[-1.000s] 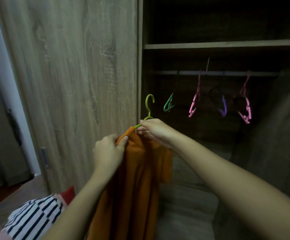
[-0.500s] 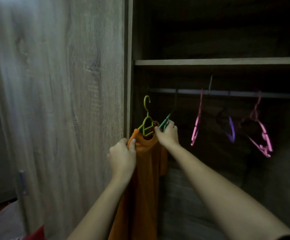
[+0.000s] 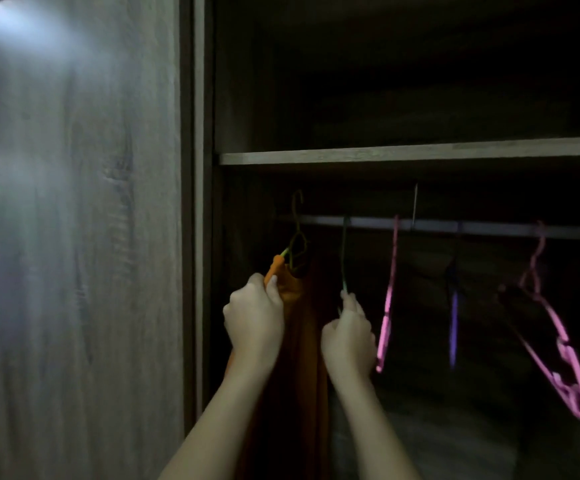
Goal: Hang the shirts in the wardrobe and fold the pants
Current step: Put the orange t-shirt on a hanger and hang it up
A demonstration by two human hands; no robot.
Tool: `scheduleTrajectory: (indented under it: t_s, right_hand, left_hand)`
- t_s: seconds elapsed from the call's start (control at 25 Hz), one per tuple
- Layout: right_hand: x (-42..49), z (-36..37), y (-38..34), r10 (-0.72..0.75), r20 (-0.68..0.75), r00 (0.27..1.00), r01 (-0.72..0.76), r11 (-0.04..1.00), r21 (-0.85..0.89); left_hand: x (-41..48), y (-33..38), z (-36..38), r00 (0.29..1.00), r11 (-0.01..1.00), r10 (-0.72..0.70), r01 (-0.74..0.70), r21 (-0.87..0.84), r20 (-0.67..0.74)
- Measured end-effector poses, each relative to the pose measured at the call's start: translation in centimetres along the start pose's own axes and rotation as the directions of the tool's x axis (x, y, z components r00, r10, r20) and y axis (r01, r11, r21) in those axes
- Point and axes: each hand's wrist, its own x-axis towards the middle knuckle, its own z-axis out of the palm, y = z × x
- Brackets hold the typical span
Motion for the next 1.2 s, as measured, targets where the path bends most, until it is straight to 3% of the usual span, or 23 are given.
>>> scheduleTrajectory:
  t_s: [0.12,0.28,0.4,0.64,0.76,0.88,1.0,1.08,1.2]
  right_hand:
    - [-0.5,-1.1,0.5,-0.072,0.04,0.997,0.076,0.993,-0.095]
    - [-0.6,-2.2,1.2,-0.143,0.071,0.987,0.148,0.985,-0.082]
    - [-0.7,-2.7,1.5,-0.158,0.086,0.984,0.166,0.982,-0.095]
    - [-2.1,-3.7,0.8,-0.23,0.044,0.972,0.234,0.963,-0.138]
    - [-5.0,-3.4,-1.1,-0.336,-0.11,0.936,0.343,0.937,0.059]
    - [-10.4,-0.1,-3.0,-0.401,-0.229,0.887,0.459,0.823,0.334]
    - [-17.3,5.1,-4.7,-0.435,-0.122,0.892,0.432,0.744,0.51]
    - [-22.2,8.9,-6.0,-0.425,0.068,0.903,0.315,0.758,0.571]
    - [-27.9,14.0,-7.3,-0.453,0.35,0.82,0.217,0.811,0.543]
  left_hand:
    - [1.1,1.8,2.4,0.999,0.999,-0.043,0.043,0.01,-0.015]
    - [1.0,1.4,4.6,0.994,0.994,-0.108,0.107,0.03,0.031]
    - [-1.1,0.6,5.5,0.996,0.995,-0.079,0.076,0.06,0.051]
    - [-1.5,0.8,2.2,0.965,0.99,-0.036,0.0,0.138,0.258]
    - [-4.9,-1.3,-4.1,0.987,0.989,0.147,-0.145,-0.033,0.065]
    - [-9.1,-7.0,-9.4,0.98,0.986,0.148,-0.156,-0.051,-0.132]
    - [-13.5,-15.0,-14.5,0.992,0.994,-0.008,0.021,0.108,-0.123]
    - [-16.3,-20.7,-18.5,0.985,0.94,-0.155,0.172,0.295,-0.081]
    - [-19.1,-27.3,-24.0,0.949,0.853,-0.316,0.278,0.442,0.012]
